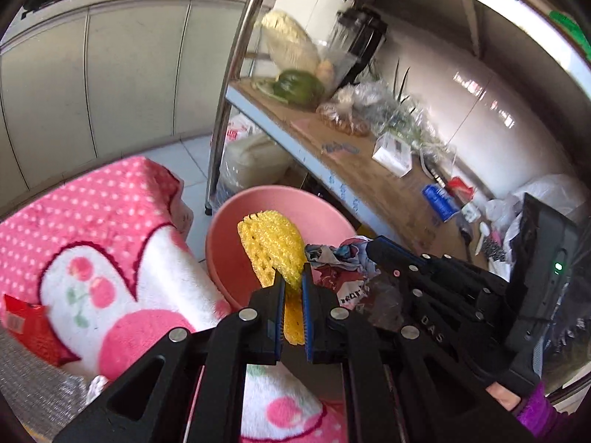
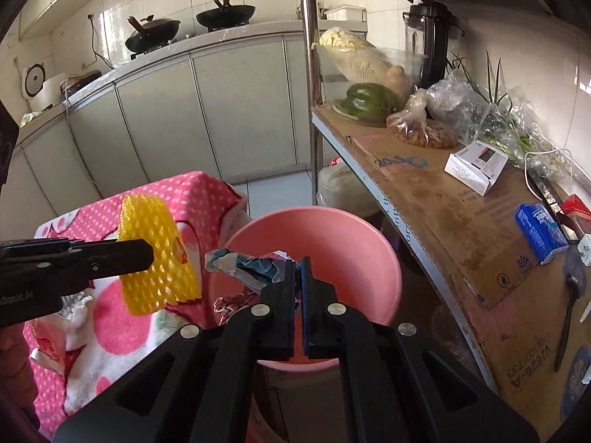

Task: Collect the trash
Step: 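Carry both held items over the pink bucket and open both tools, then grasp the red box upright with the left tool while the right tool returns to the table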

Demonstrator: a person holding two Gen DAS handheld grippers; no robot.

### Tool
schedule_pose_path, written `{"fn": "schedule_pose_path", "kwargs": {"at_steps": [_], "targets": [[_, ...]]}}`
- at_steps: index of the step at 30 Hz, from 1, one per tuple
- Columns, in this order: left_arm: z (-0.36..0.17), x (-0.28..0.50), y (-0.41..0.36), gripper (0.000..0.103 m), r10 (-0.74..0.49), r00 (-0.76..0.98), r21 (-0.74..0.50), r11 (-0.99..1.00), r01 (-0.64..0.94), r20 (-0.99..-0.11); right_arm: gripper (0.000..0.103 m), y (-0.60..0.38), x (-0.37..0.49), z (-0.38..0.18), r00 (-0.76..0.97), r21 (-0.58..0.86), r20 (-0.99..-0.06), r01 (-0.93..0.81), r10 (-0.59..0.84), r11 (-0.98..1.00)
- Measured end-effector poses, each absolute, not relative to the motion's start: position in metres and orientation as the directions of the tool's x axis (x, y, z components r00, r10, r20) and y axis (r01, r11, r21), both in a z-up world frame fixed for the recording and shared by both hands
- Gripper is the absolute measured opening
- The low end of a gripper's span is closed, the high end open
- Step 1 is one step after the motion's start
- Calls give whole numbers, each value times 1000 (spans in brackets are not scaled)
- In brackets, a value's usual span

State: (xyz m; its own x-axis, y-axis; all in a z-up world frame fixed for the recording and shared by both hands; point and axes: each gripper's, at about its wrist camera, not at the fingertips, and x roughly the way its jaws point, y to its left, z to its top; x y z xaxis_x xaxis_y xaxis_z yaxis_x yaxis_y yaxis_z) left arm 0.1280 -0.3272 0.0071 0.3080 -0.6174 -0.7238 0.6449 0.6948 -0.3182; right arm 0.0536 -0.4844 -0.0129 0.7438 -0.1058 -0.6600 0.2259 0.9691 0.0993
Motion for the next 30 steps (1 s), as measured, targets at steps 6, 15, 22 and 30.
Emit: {"fn": "schedule_pose_path", "kwargs": {"at_steps": [6, 15, 22, 30], "targets": [[-31, 147, -346, 8, -579, 246, -339, 715, 611, -777, 3, -492, 63, -38, 698, 67, -703, 254, -135, 965], [-48, 159, -354, 23, -572, 197, -384, 730, 566, -796, 27, -505, 65, -51, 670, 119, -732, 302, -122, 946], [-38, 153, -351, 23, -591, 207, -397, 723, 566, -780, 34, -506, 57, -41, 692, 132, -711, 312, -129, 941], [-4, 132, -323, 23, -608, 291, -368, 725, 582, -739, 34, -486, 45, -24, 725, 153, -683, 260, -88, 954]]}}
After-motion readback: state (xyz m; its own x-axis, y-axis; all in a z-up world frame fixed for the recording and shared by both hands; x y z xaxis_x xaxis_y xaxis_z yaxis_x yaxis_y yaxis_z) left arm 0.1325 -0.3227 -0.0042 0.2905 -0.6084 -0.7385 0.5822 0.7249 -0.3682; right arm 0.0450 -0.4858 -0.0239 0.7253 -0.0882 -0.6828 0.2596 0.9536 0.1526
